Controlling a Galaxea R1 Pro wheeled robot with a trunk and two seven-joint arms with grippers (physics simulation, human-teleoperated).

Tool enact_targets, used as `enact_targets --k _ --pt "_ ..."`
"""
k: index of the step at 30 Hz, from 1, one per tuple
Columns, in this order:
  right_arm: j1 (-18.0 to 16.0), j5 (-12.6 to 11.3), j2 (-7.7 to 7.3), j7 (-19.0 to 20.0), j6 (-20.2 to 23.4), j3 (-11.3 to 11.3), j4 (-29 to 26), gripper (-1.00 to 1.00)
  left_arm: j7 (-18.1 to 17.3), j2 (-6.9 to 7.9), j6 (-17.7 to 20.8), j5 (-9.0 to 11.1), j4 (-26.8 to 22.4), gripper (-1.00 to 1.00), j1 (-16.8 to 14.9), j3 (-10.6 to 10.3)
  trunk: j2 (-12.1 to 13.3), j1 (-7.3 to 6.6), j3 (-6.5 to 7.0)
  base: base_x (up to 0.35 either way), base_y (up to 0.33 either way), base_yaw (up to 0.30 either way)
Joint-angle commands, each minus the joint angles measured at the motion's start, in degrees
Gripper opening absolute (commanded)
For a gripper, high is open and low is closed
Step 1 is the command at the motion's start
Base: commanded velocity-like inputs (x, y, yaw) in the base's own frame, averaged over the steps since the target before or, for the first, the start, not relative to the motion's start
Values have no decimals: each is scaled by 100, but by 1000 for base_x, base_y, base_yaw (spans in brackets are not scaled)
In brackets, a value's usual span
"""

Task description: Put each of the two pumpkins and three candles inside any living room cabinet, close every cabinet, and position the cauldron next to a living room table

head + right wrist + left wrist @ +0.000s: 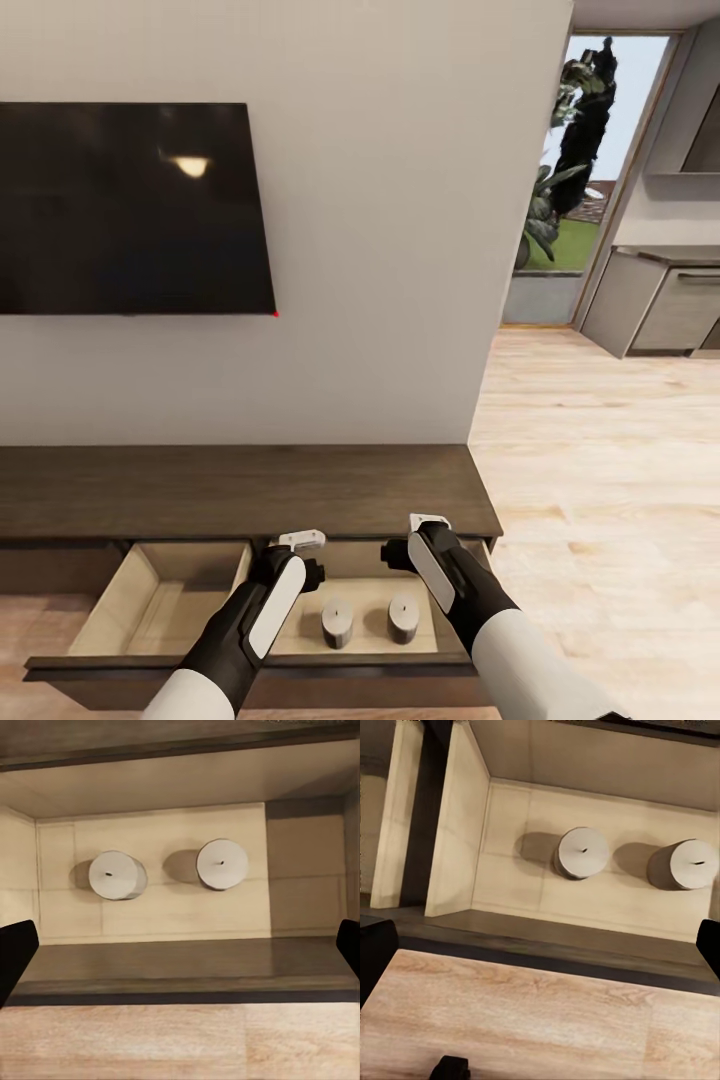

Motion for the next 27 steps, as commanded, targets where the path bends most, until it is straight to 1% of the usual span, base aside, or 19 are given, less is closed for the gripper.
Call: enact_targets --k 1,9,12,14,16,17,20,21,22,24,26,27 --pt "-4 -53 0 -52 11 11 -6 100 58 2 7 60 -6 100 -4 -12 38 -23 13 0 0 0" --pt "-4 -55 -19 -55 1 -22 -6 100 63 11 7 60 18 100 -4 -12 359 -198 156 0 0 0" --pt "-4 -74 -40 -60 -13 -32 13 100 57 40 17 60 42 100 -31 -3 479 -264 210 0 0 0" --pt "-4 -72 -47 -64 -12 -32 15 100 58 92 21 66 186 100 -109 74 560 -308 246 0 0 0" --pt "-4 -69 -55 -88 6 -29 18 100 62 147 16 59 480 100 -172 180 640 -352 282 0 0 0" --pt "54 -71 -84 -191 22 -32 19 100 16 318 -26 60 1084 100 -240 288 680 -374 300 0 0 0" --pt "62 -85 -135 -226 34 -24 13 100 -16 449 -81 61 1692 100 -255 315 800 -440 354 0 0 0" --pt "67 -95 -144 -229 34 -21 14 100 -21 472 -102 59 1806 100 -256 316 840 -462 372 0 0 0" --pt "175 -110 -167 -224 6 -18 18 100 -26 515 -227 62 2058 100 -258 307 881 -484 390 0 0 0" --pt "639 -120 -185 -219 -29 -25 6 100 -35 553 -666 73 2758 100 -258 308 961 -528 426 0 0 0" --pt "908 -115 -194 -210 -93 -24 5 100 -37 553 -929 71 3164 100 -259 299 1041 -572 461 0 0 0" --pt "1084 -102 -197 -205 -248 -26 13 100 -38 550 -1086 68 3350 100 -236 291 1081 -594 479 0 0 0"
